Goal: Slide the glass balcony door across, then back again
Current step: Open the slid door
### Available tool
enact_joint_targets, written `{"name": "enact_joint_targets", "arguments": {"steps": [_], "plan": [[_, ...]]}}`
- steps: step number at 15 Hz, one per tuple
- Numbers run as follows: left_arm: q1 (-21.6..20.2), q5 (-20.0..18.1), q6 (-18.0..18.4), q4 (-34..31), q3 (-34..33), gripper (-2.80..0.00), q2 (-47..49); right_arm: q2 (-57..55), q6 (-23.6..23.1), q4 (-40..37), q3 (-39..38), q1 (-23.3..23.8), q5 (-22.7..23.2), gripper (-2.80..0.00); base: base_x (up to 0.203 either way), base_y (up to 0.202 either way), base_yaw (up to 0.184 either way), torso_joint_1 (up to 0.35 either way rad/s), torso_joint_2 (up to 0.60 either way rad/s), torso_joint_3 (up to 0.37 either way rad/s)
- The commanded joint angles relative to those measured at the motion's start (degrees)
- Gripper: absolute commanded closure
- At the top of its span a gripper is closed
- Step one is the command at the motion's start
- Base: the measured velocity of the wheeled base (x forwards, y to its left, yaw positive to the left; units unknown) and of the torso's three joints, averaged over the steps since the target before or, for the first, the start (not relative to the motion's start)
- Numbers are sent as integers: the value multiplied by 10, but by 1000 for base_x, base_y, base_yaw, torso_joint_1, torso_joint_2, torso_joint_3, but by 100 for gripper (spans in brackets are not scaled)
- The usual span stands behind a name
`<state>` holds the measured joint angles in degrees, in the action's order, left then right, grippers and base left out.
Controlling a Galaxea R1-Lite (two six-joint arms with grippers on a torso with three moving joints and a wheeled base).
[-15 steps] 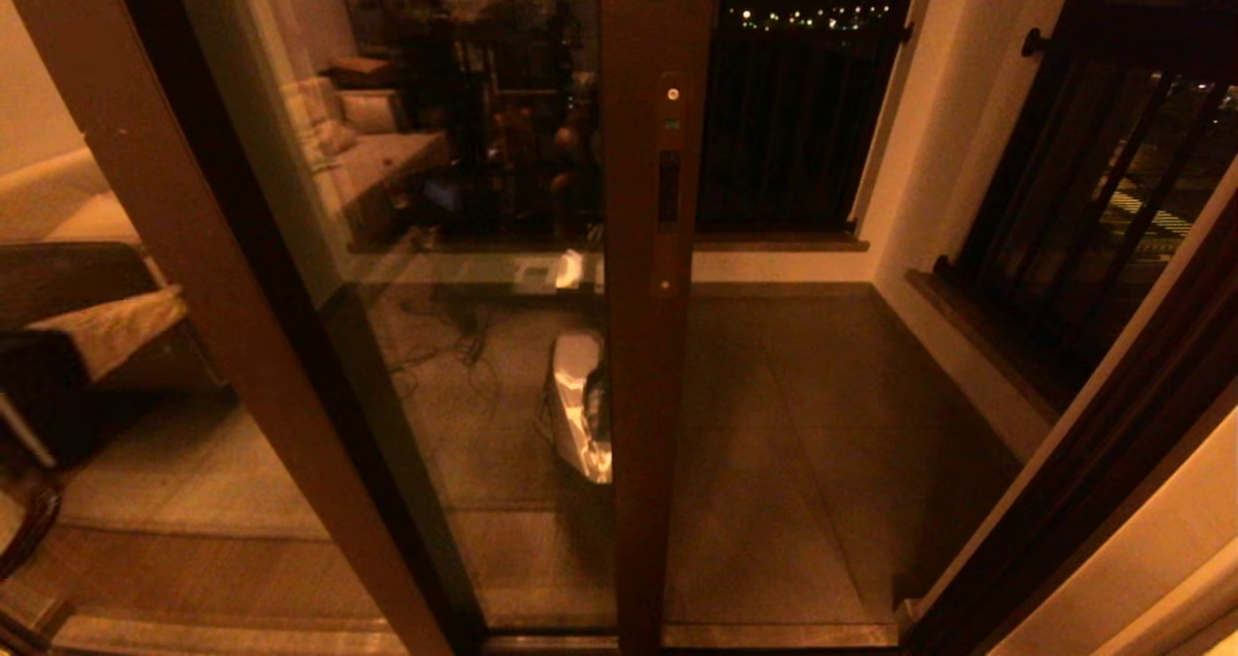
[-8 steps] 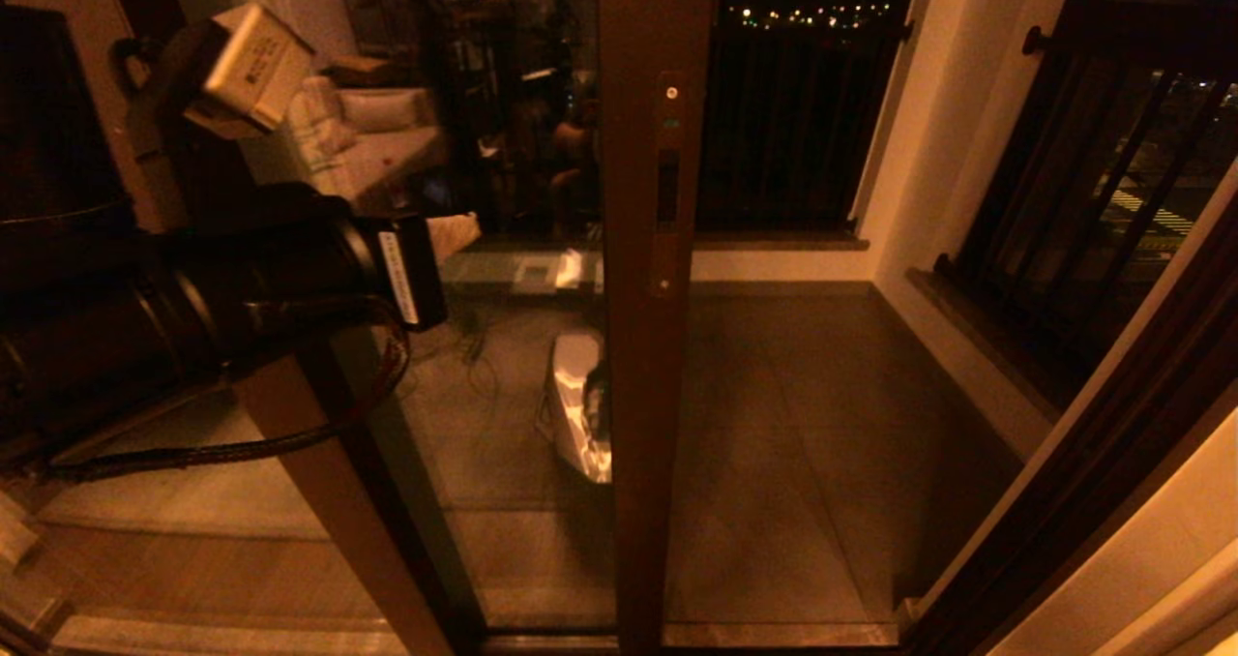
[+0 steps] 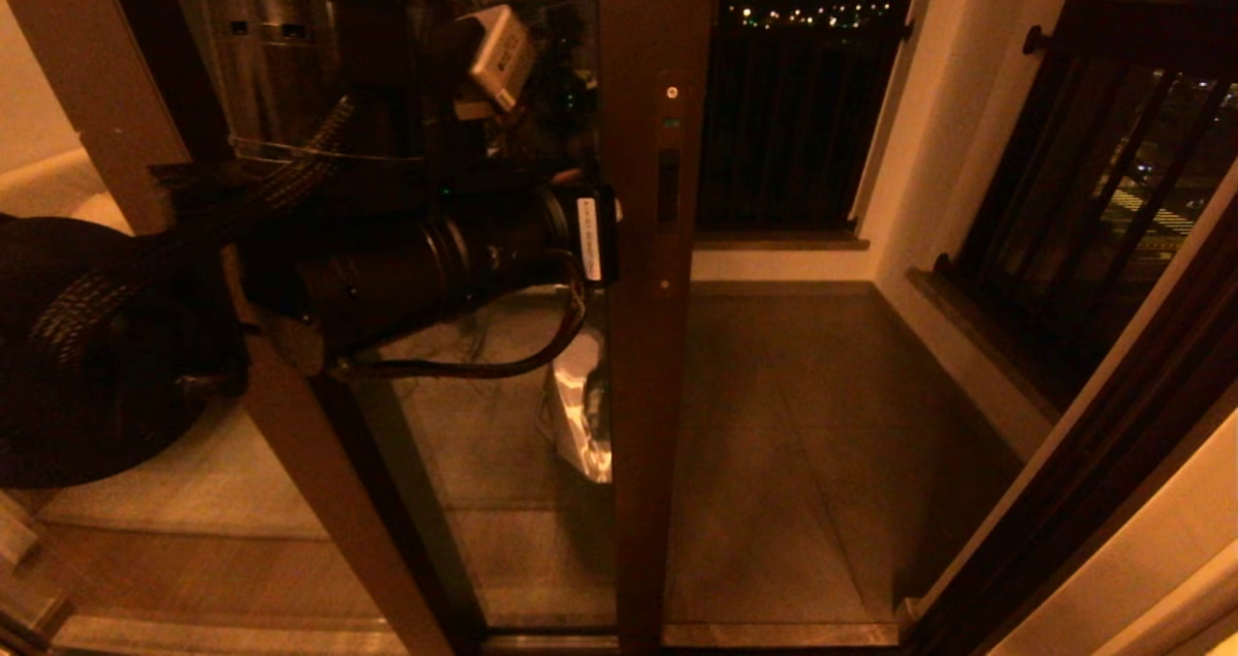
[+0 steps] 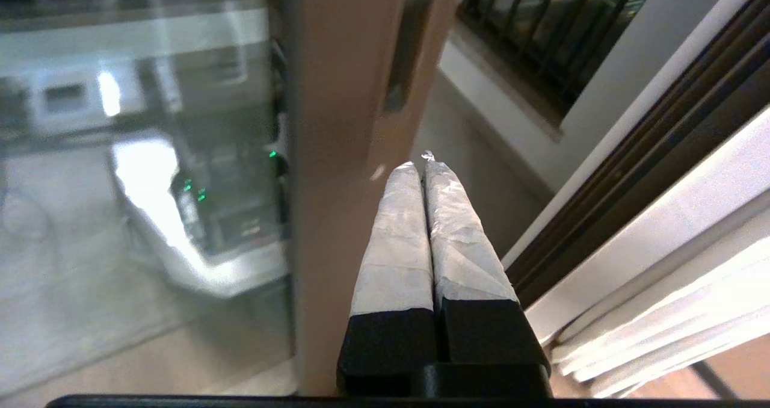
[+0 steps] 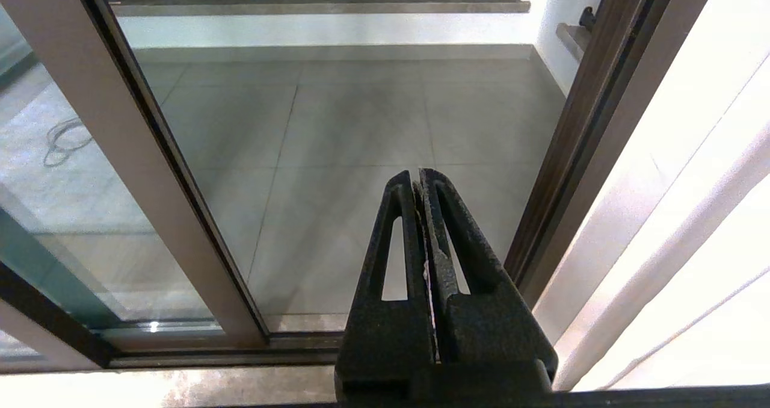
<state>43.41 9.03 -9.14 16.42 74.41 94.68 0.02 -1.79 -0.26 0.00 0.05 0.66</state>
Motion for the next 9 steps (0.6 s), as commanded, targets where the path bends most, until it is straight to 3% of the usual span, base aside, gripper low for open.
{"name": "enact_joint_targets", "arguments": {"steps": [1,9], "plan": [[7,1,-1,0,59,0,65,0,-1,0,0,0,0,0,0,0,0,0,0,0],[39,3,0,2,294,0,247,0,-1,0,0,0,0,0,0,0,0,0,0,0]]}}
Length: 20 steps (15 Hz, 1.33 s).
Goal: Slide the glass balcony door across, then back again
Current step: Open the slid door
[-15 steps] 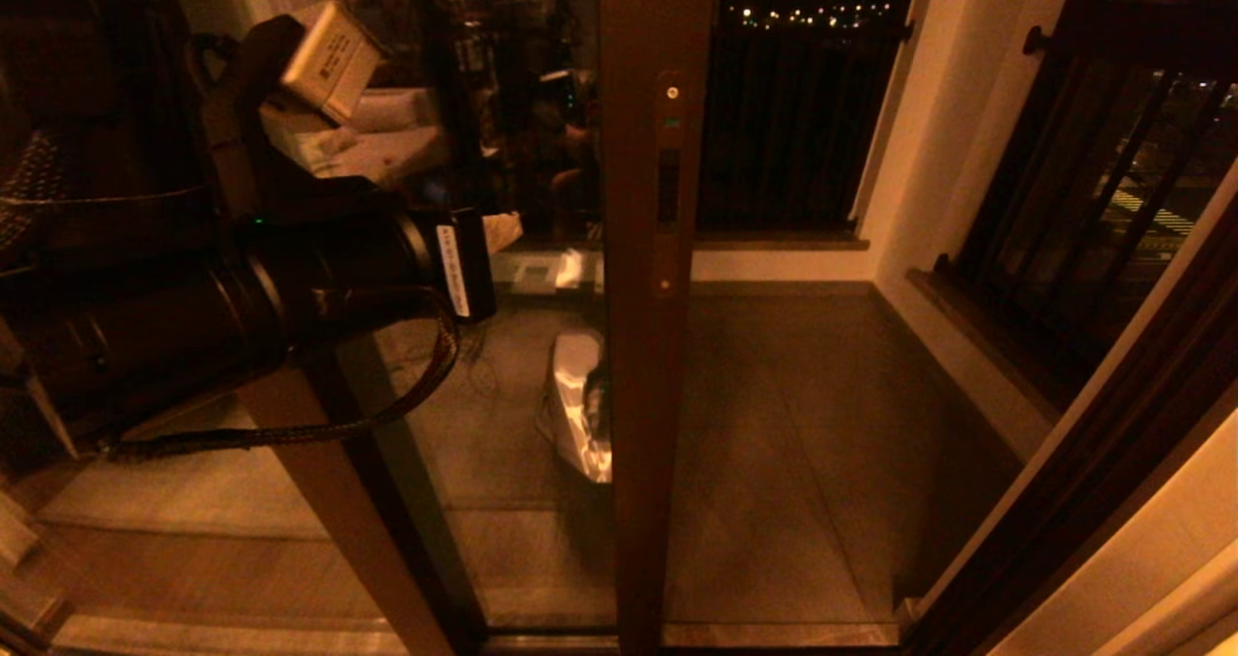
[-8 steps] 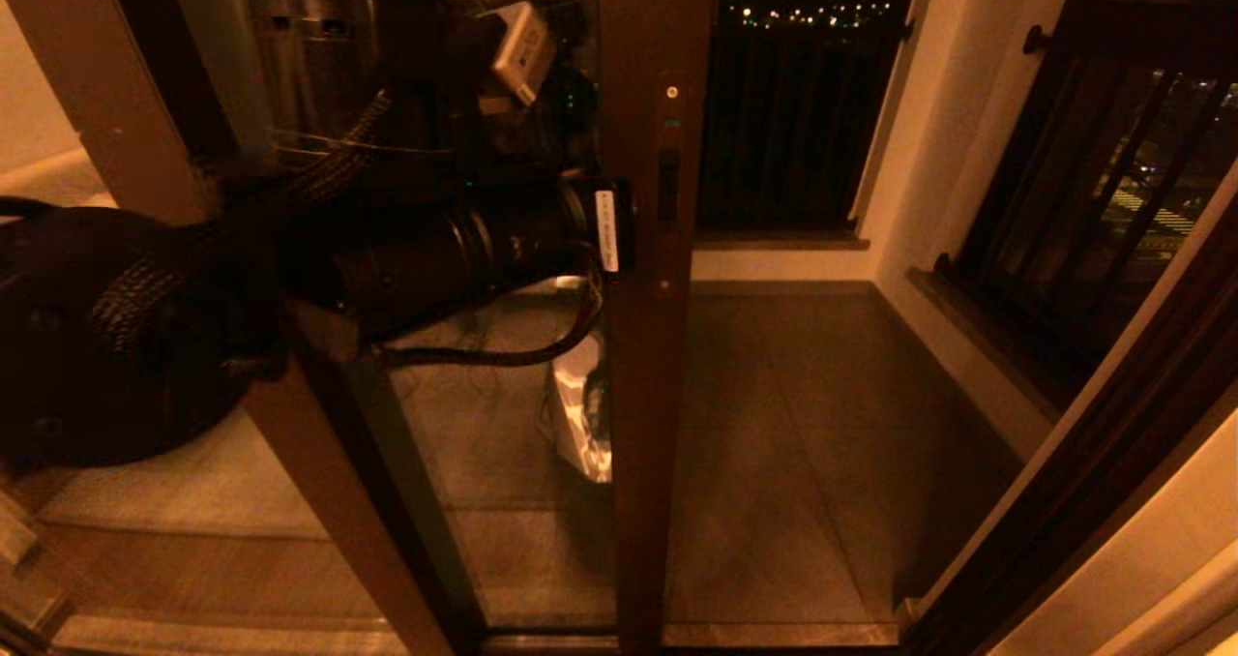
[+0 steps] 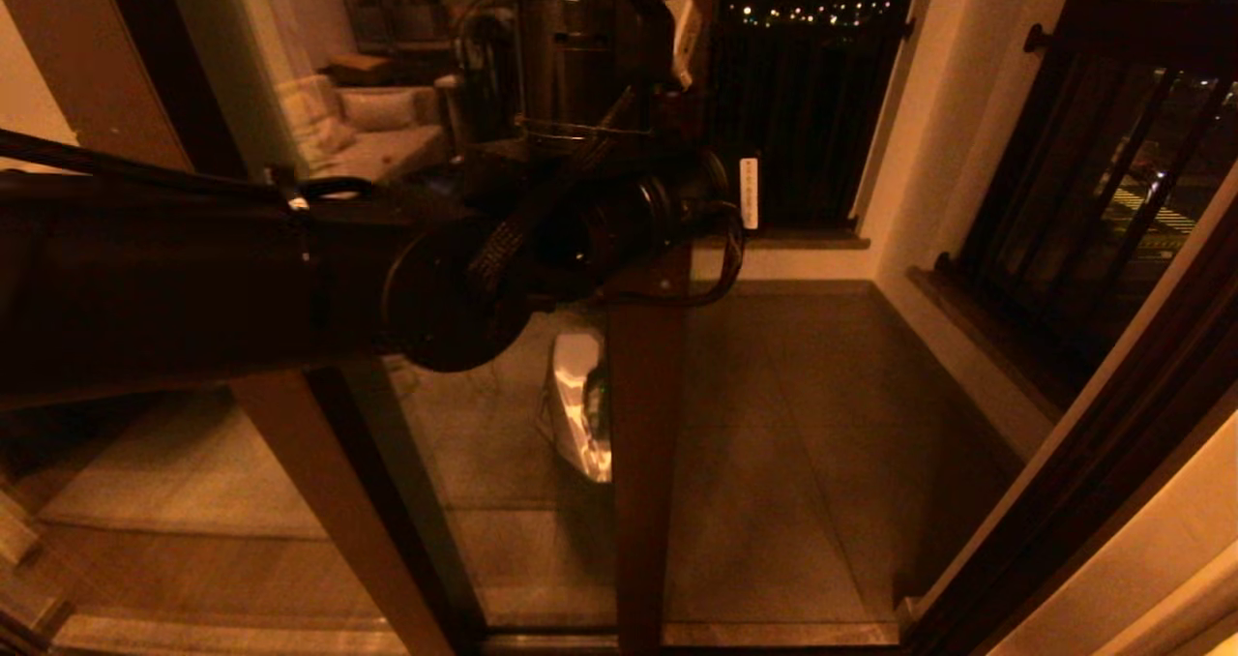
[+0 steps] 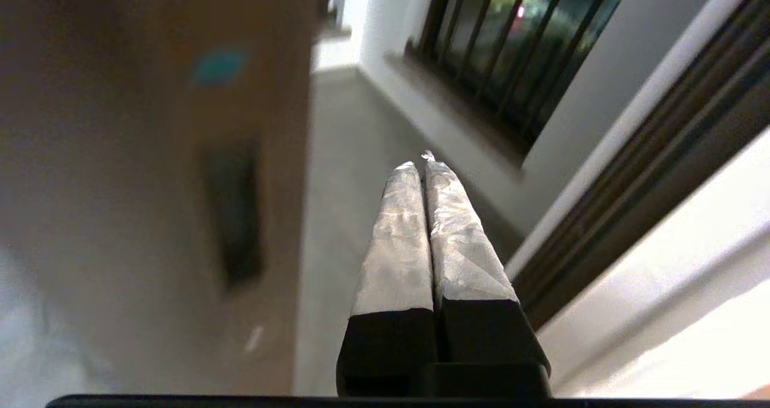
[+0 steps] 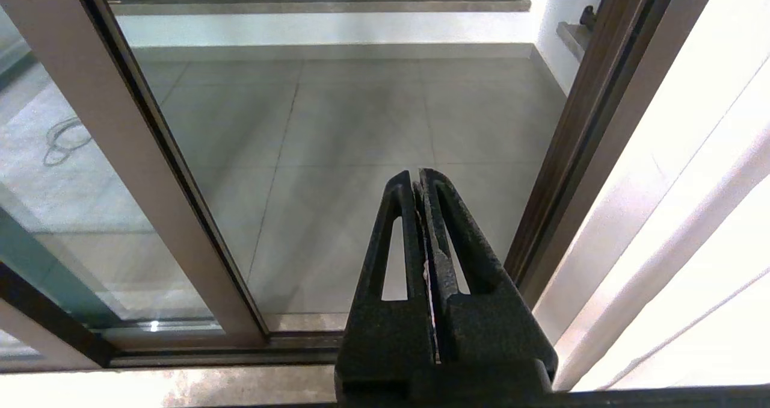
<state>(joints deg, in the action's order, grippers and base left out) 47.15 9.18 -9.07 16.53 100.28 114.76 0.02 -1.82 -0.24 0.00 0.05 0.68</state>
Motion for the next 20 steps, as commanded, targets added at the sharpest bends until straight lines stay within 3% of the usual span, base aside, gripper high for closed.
{"name": "enact_joint_targets", "arguments": {"steps": [1,3,6,11,14,20], "plan": [[2,2,0,0,57,0,69,0,0,0,0,0,0,0,0,0,0,0,0,0],[1,16,2,0,91,0,106,0,0,0,0,0,0,0,0,0,0,0,0,0],[-6,95,24,5,119,0,137,0,0,1,0,0,0,0,0,0,0,0,0,0],[-24,108,30,6,119,0,128,0,0,0,0,0,0,0,0,0,0,0,0,0],[-35,135,48,6,119,0,128,0,0,0,0,0,0,0,0,0,0,0,0,0],[-44,144,47,6,119,0,123,0,0,0,0,0,0,0,0,0,0,0,0,0]]}}
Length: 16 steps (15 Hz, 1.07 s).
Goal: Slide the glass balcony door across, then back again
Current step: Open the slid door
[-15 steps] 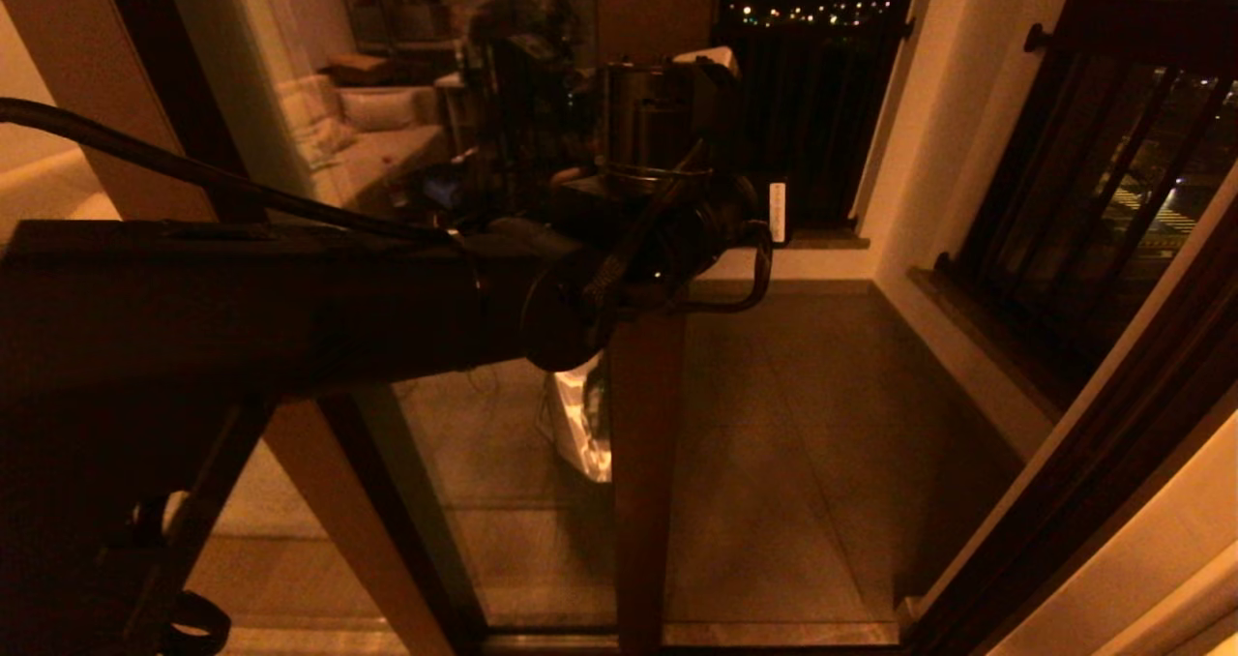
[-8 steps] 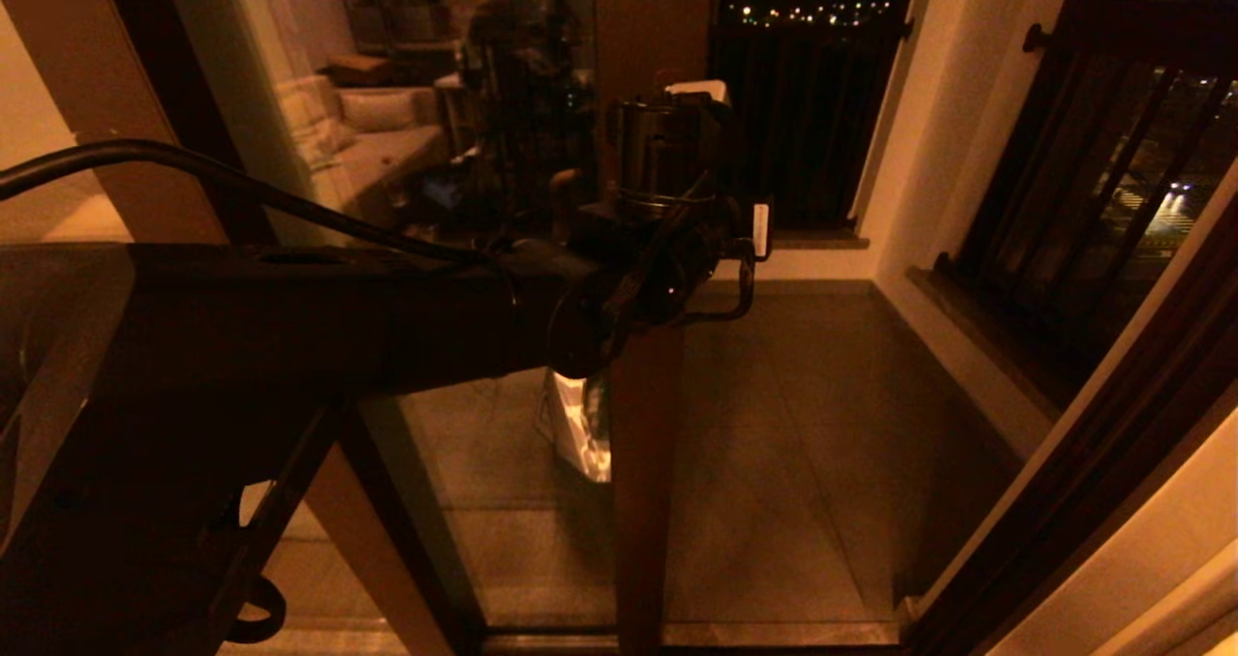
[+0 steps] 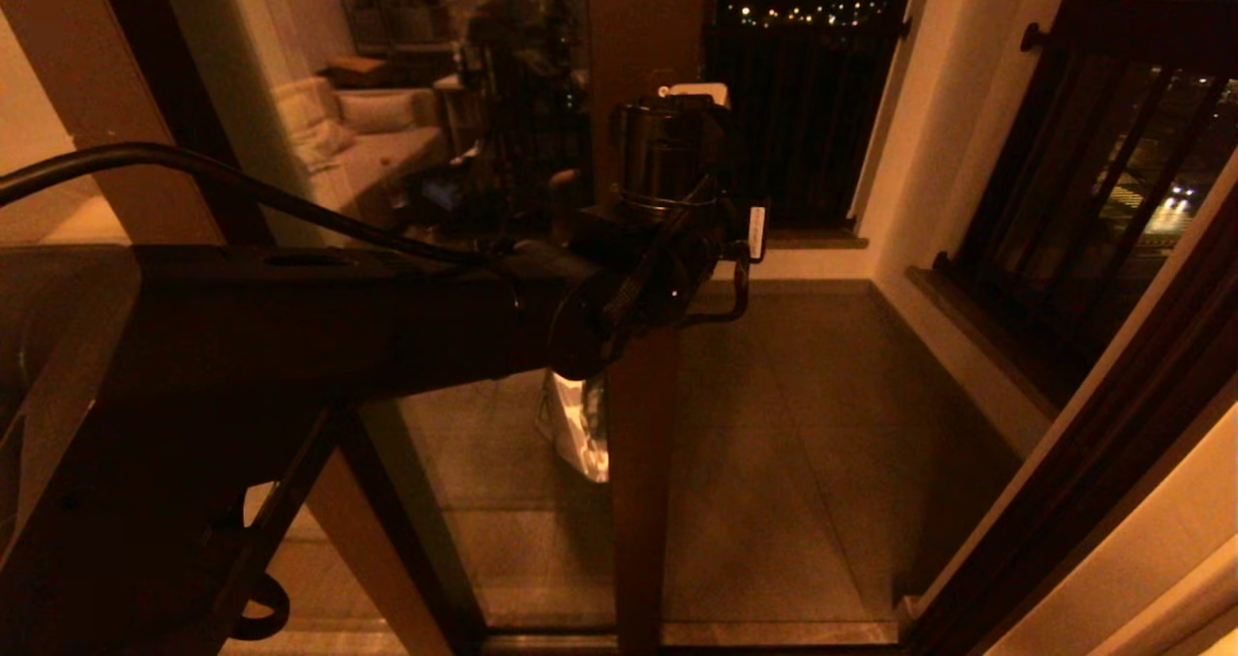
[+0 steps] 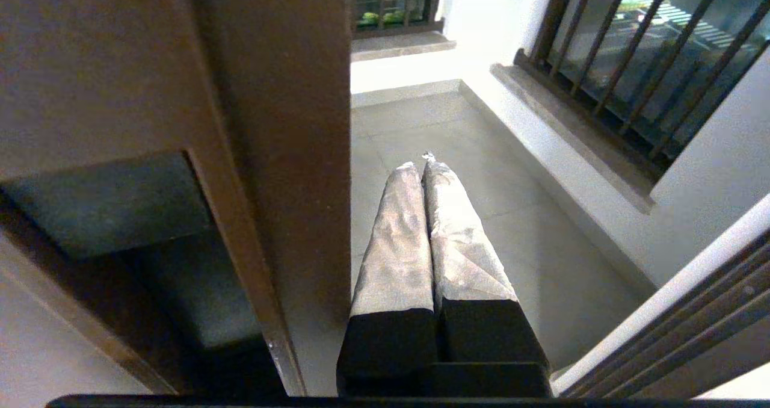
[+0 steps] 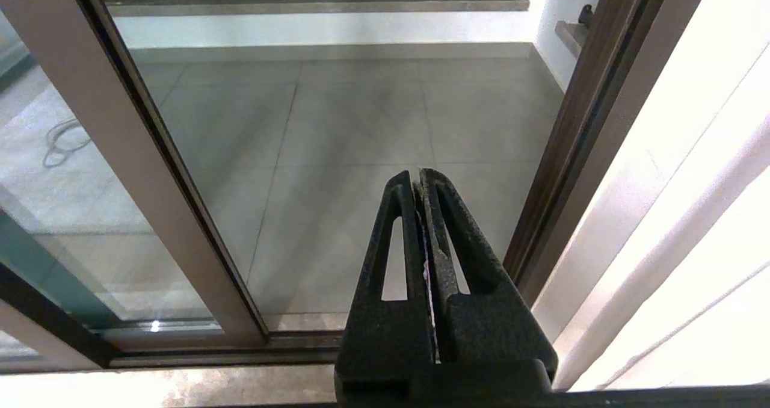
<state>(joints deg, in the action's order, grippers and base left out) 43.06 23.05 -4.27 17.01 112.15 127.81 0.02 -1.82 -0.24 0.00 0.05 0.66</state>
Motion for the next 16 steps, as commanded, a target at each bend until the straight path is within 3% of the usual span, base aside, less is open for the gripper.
{"name": "enact_joint_targets", "arguments": {"steps": [1,7,16], "plan": [[-3,5,-1,1,0,0,-8,0,0,0,0,0,0,0,0,0,0,0,0,0],[-6,28,-2,2,-5,0,-20,0,0,0,0,0,0,0,0,0,0,0,0,0],[-6,30,-4,2,-59,0,-51,0,0,0,0,0,0,0,0,0,0,0,0,0]]}}
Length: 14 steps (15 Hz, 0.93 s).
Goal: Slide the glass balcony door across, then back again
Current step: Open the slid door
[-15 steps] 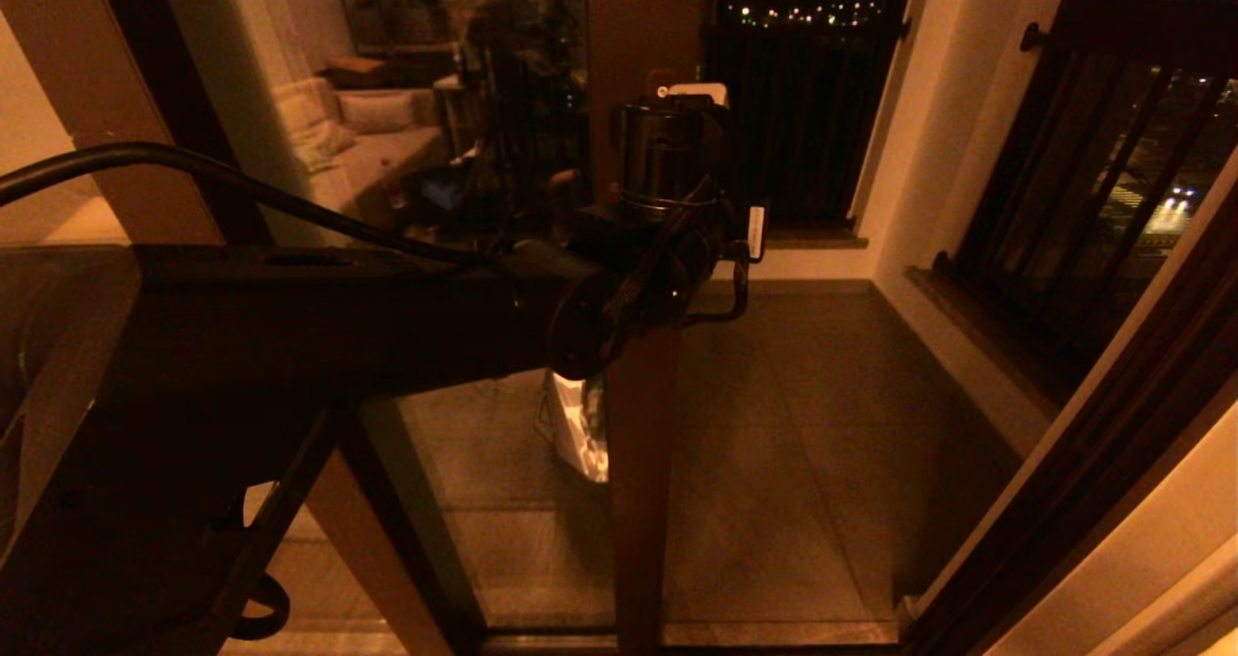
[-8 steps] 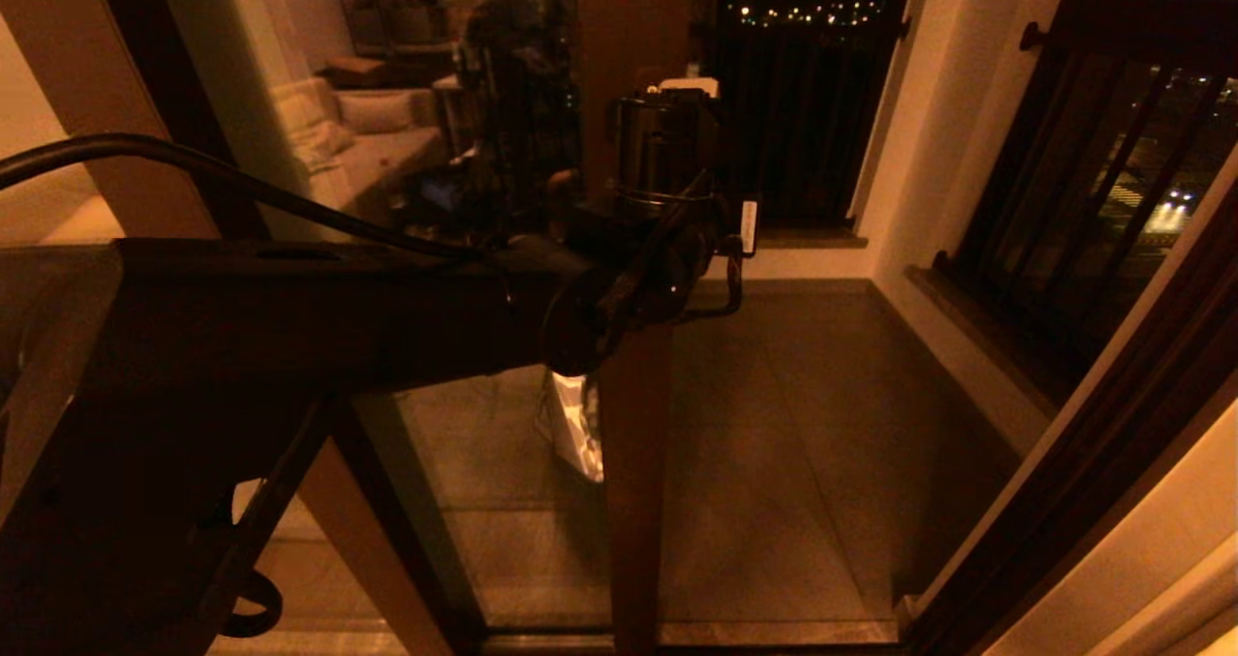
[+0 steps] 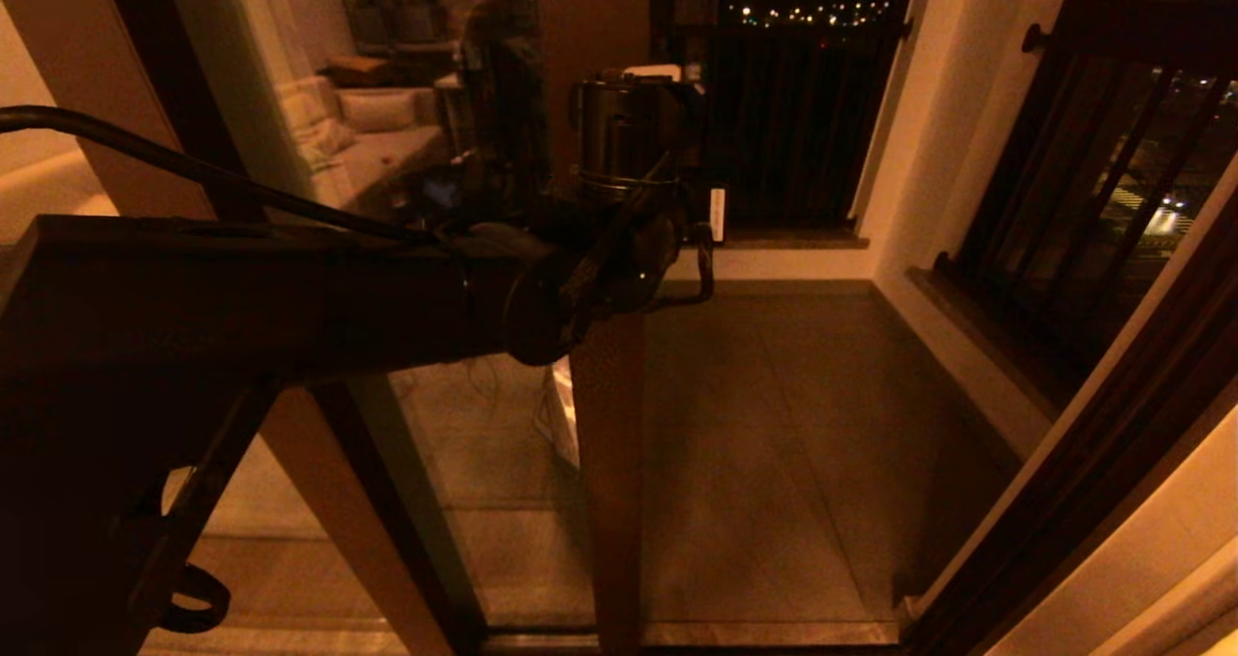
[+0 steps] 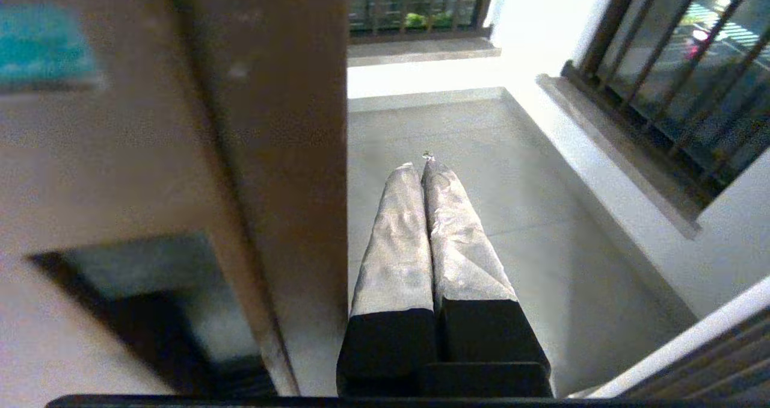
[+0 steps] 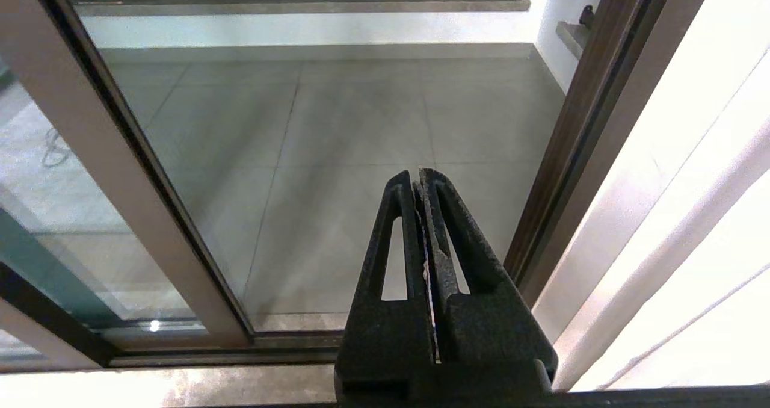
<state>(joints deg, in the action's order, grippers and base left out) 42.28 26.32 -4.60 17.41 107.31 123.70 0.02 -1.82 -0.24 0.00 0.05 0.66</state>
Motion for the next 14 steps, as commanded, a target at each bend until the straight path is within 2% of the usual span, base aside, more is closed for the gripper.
{"name": "enact_joint_targets", "arguments": {"steps": [1,14], "plan": [[2,-3,-1,-2,-19,0,-15,0,0,0,0,0,0,0,0,0,0,0,0,0],[-32,-3,-7,-2,-49,0,-43,0,0,0,0,0,0,0,0,0,0,0,0,0]]}}
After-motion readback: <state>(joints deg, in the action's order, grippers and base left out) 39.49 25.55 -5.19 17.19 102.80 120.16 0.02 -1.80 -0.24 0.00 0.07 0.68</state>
